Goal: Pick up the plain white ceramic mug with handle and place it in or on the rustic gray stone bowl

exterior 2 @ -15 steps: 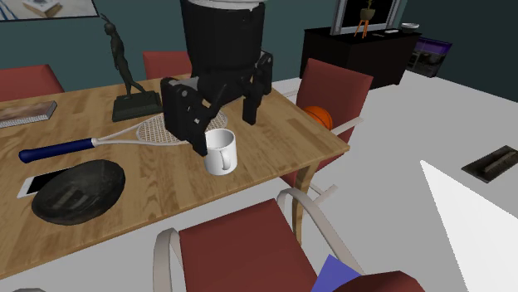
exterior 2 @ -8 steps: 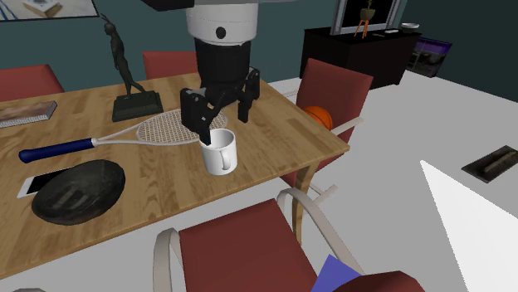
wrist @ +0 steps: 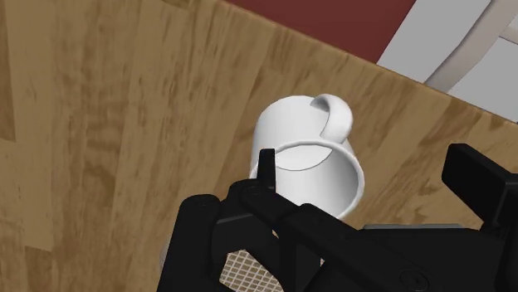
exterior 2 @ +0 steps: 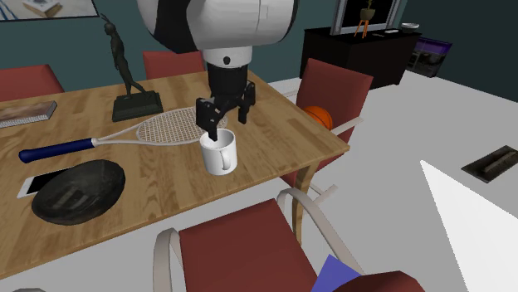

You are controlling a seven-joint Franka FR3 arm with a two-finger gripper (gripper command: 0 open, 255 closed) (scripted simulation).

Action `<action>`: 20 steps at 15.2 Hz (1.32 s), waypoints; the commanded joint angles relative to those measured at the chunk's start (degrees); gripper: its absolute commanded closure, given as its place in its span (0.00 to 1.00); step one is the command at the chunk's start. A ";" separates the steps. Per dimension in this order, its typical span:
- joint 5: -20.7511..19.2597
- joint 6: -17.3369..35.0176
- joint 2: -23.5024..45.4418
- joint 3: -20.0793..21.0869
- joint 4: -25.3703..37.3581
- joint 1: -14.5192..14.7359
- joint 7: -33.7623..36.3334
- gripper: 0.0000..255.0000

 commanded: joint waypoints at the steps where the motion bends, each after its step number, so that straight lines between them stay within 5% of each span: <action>1: 2.08 0.14 4.85 -0.53 4.11 -0.86 -2.33 0.00; 8: 8.06 -0.99 20.64 -0.18 19.02 -5.28 -8.06 0.00; 20: 9.25 3.43 23.54 0.52 17.38 -5.54 -8.79 0.00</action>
